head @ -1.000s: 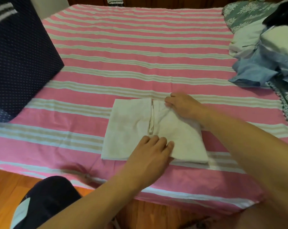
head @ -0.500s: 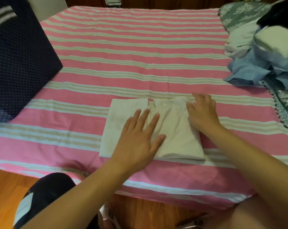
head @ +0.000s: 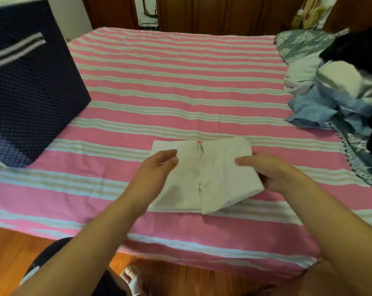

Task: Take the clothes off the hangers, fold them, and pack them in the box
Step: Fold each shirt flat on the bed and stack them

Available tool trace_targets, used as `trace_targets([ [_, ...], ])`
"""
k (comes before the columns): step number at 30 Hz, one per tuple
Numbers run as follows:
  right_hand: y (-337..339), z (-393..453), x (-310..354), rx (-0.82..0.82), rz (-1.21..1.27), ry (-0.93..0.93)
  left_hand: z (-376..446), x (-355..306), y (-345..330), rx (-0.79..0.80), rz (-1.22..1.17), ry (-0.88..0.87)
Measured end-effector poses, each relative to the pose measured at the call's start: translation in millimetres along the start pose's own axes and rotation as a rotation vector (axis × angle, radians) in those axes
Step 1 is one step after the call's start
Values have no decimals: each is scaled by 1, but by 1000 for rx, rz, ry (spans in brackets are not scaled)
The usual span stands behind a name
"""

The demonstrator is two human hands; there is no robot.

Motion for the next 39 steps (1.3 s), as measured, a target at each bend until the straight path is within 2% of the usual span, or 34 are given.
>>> trace_targets([
  [2,-29,-1,28,29,-67,133,5,4,37,-21,-439,218],
  [3,-50,0,37,37,-119,183,9,9,48,-30,-540,290],
  [6,-126,0,46,88,-306,281,16,23,50,-11,-611,439],
  [8,-160,0,37,139,-336,306,19,31,42,7,-585,501],
  [9,-164,2,30,123,-347,326,20,34,39,-2,-553,513],
  [11,-146,9,17,-19,-473,408,26,42,37,-51,-462,498],
  [14,-102,20,-5,-180,-737,360,31,49,38,-119,-229,431],
  [19,-80,26,-19,-176,-720,254,23,52,45,-277,48,304],
  [23,-102,24,-18,-86,-745,299,20,55,47,-232,767,114],
  [25,-112,26,-16,-76,-692,295,29,49,48,-217,787,74],
  [27,-116,24,-17,-106,-623,224,54,39,51,-217,645,47],
  [30,-123,16,-37,-120,-364,44,104,27,53,-65,516,57],
  [32,-132,4,-52,-71,-375,-11,130,23,46,83,694,55],
  [34,-125,-1,-51,-28,-390,-18,146,20,41,142,822,71],
  [37,-67,14,-13,-70,-286,-10,140,15,44,257,591,312],
  [39,-16,23,14,-190,-394,19,107,15,43,420,525,462],
])
Point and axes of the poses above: each hand's wrist, its own z-axis towards the middle knuckle, its own y-axis out of the back of the hand, x = y × z, the point moved 2 cm from there along z, towards the middle knuckle, and after that the axes turned 2 degrees about -x, right-handed, at the moved point
